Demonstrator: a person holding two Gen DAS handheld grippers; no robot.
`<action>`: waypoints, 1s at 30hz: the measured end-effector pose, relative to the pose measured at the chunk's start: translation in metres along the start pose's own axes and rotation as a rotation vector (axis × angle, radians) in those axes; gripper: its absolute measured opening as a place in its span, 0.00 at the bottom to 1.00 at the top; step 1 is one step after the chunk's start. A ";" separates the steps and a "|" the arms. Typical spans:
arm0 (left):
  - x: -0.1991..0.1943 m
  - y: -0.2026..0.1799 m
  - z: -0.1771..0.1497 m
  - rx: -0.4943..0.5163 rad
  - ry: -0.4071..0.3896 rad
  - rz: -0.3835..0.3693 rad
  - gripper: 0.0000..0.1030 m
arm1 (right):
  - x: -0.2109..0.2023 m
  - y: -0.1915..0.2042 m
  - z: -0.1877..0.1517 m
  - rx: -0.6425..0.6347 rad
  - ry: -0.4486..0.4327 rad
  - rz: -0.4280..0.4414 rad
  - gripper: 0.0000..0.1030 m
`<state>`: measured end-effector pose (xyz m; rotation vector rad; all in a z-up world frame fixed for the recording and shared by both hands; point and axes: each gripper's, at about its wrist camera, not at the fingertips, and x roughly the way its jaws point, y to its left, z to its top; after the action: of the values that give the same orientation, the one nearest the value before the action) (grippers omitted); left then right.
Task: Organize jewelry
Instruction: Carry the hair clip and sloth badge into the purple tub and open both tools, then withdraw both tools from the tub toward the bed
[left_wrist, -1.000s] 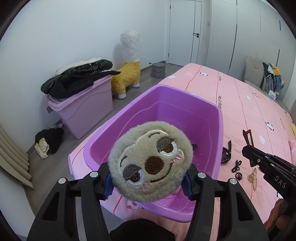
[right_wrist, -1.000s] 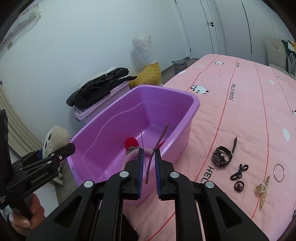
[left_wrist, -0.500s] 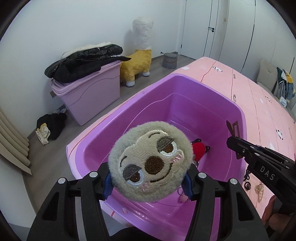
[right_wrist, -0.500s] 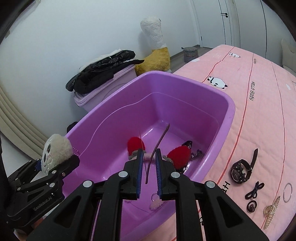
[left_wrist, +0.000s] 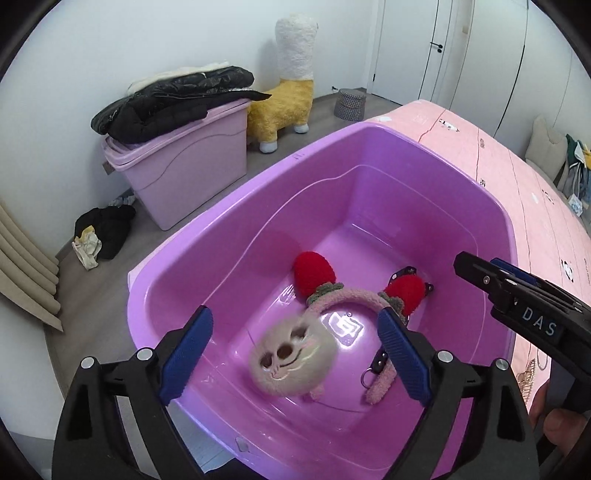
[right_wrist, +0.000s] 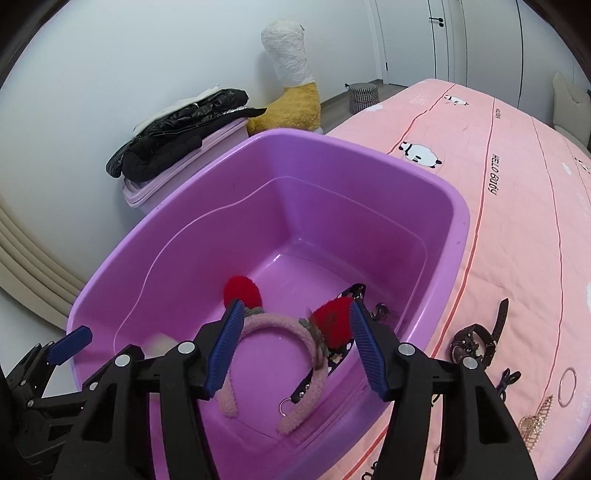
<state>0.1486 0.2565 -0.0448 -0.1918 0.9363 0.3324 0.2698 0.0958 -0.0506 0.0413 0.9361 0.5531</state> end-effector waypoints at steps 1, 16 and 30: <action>-0.001 0.001 0.000 -0.002 0.000 0.001 0.86 | -0.002 0.000 0.001 -0.004 -0.006 -0.010 0.55; -0.014 0.007 0.001 -0.015 -0.023 0.016 0.86 | -0.015 0.003 0.002 -0.015 -0.019 -0.009 0.55; -0.039 0.004 -0.010 -0.003 -0.046 0.026 0.86 | -0.041 -0.005 -0.025 0.024 -0.020 0.008 0.57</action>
<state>0.1181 0.2499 -0.0188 -0.1745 0.8935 0.3605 0.2335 0.0669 -0.0361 0.0721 0.9230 0.5477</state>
